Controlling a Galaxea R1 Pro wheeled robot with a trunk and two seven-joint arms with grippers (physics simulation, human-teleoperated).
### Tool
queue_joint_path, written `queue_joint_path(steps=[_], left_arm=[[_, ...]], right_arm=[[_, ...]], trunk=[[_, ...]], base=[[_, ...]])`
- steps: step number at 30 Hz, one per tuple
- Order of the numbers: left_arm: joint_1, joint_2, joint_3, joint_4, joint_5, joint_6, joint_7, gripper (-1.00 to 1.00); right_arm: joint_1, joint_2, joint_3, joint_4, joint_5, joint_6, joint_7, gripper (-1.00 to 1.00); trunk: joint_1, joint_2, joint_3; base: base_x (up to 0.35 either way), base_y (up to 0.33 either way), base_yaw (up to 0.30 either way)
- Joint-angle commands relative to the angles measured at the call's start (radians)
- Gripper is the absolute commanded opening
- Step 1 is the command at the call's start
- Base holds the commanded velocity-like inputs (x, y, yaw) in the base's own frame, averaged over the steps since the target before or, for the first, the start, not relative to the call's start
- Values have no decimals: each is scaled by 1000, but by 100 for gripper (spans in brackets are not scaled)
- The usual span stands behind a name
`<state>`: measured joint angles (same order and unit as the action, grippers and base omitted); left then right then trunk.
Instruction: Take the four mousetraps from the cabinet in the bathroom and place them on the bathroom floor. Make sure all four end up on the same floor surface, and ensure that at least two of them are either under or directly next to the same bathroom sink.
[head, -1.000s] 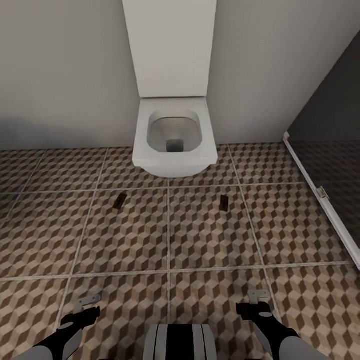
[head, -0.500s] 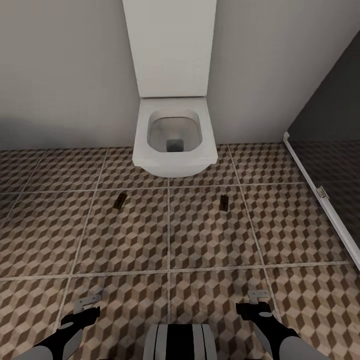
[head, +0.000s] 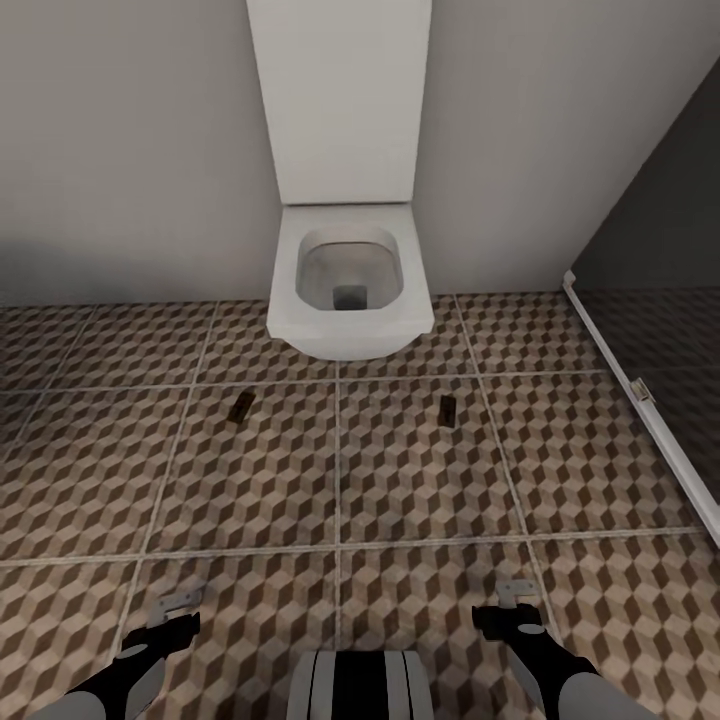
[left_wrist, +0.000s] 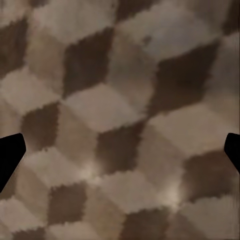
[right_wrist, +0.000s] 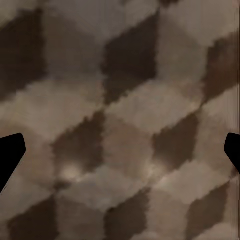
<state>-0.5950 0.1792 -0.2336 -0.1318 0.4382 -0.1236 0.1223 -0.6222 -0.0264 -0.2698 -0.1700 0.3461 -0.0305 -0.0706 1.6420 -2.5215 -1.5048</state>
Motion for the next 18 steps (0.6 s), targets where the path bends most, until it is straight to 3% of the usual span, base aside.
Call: queue_joint_path(steps=[1,18], left_arm=[[0,0,-9,0,8,-2,4,100],[0,0,-7,-1,8,-3,4,100]], right_arm=[[-1,0,-8,1,11,-3,-1,100],[-1,0,-6,0,13,-4,4,100]], trunk=[[-1,0,3],[-8,4,69]], base=[[0,0,0],[0,0,0]])
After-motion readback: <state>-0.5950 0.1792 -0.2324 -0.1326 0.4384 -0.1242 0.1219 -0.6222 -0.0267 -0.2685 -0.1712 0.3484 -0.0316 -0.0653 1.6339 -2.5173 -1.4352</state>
